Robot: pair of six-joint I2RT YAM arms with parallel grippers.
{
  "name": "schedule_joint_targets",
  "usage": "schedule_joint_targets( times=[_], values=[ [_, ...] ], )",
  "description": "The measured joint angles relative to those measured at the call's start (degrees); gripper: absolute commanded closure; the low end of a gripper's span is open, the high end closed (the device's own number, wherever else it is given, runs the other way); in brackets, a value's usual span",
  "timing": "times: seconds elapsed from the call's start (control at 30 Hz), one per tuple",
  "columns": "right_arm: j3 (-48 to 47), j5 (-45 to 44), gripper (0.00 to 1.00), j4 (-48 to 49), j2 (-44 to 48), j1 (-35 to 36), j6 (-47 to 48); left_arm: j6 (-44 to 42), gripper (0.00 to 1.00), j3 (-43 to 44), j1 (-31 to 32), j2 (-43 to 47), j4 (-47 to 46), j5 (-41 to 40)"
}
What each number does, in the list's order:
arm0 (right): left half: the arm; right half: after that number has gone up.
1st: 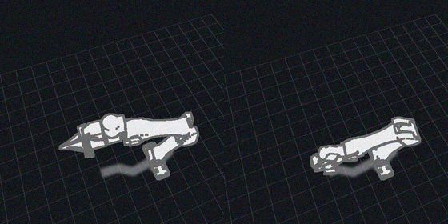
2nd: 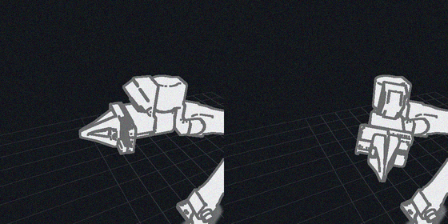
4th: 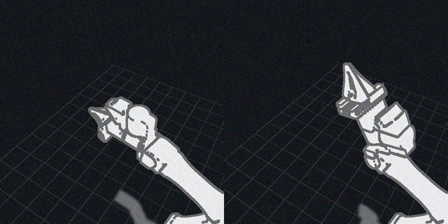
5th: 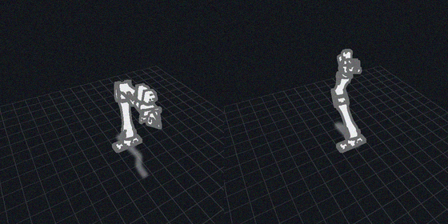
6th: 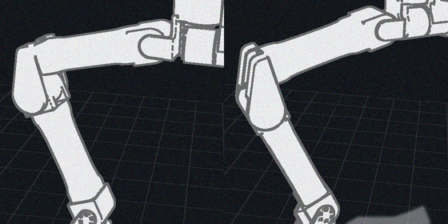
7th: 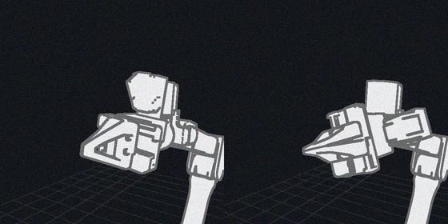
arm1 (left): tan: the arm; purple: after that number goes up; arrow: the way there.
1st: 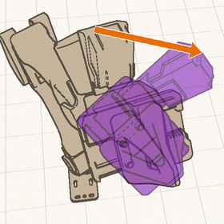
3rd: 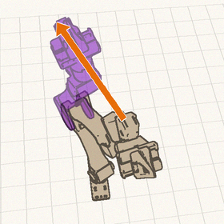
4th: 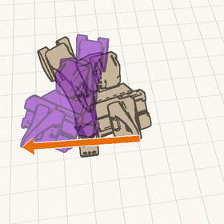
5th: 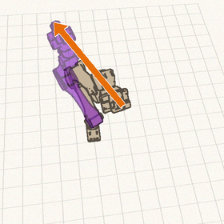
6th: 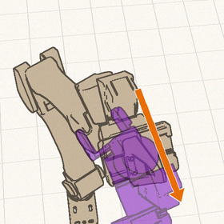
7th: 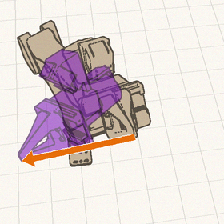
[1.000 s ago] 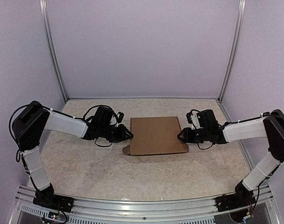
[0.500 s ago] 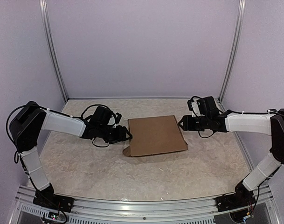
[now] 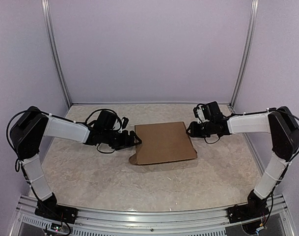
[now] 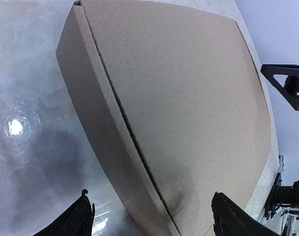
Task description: Fold the paper box
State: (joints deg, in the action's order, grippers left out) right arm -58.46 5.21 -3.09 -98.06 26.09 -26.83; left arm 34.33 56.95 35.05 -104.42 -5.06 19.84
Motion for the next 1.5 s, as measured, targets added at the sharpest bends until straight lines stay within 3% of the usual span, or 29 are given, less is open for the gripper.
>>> schedule_joint_targets(
  times=[0.2, 0.53, 1.5],
  values=[
    [0.0, 1.4, 0.76, 0.5, -2.7, -0.4, -0.3, 0.9, 0.02, -0.5, -0.5, 0.0, -3.6, 1.6],
    [0.0, 2.3, 1.0, 2.6, -3.2, -0.7, -0.5, 4.6, 0.01, -3.1, -2.5, -1.9, -9.7, 5.7],
    [7.7, 4.2, 1.0, 9.9, 0.2, -4.5, 0.3, 20.0, 0.01, -5.3, -2.5, -9.7, -28.6, 11.2]
  ],
)
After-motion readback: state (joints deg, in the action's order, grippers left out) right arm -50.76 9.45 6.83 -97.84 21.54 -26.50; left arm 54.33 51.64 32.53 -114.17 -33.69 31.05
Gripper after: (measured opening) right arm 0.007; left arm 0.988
